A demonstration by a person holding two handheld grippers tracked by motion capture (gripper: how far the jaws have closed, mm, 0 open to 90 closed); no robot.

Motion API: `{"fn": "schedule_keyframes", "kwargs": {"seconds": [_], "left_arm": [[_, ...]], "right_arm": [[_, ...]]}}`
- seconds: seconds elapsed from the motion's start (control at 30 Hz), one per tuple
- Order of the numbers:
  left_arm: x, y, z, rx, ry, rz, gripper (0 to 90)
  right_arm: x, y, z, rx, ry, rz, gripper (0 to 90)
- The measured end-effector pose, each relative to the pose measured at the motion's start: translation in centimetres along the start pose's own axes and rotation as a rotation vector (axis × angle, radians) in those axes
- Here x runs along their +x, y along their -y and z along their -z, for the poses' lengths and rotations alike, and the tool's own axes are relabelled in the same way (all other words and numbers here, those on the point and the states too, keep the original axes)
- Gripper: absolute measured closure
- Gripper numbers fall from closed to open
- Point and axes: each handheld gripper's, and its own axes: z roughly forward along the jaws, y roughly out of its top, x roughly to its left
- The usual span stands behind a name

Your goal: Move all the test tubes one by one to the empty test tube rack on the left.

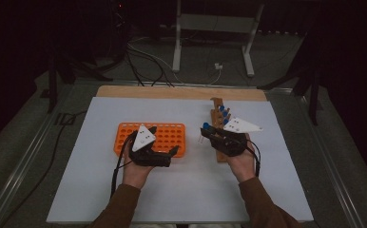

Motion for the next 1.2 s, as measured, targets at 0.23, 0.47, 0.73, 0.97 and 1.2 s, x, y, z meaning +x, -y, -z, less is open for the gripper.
{"fn": "schedule_keyframes", "kwargs": {"seconds": [0.23,0.47,0.73,0.97,1.2], "left_arm": [[-1.1,-0.3,-1.2,-0.007,0.0,-0.024,12.9],[-2.2,-0.7,-2.2,0.004,0.034,-0.052,32.2],[-2.7,-0.8,-3.0,0.028,0.066,-0.063,57.0],[-2.5,-0.8,-3.1,0.018,0.089,-0.055,69.0],[-2.4,-0.8,-3.1,0.009,0.108,-0.053,77.8]], "right_arm": [[1.1,-0.5,-1.1,-0.002,-0.047,-0.006,77.2],[1.8,-0.5,-1.7,0.011,-0.072,-0.005,77.1],[2.3,-0.8,-2.1,0.01,-0.096,-0.003,77.1],[2.6,-0.6,-2.3,0.017,-0.11,-0.001,77.1],[2.6,-0.5,-2.3,0.013,-0.112,-0.003,74.9]]}}
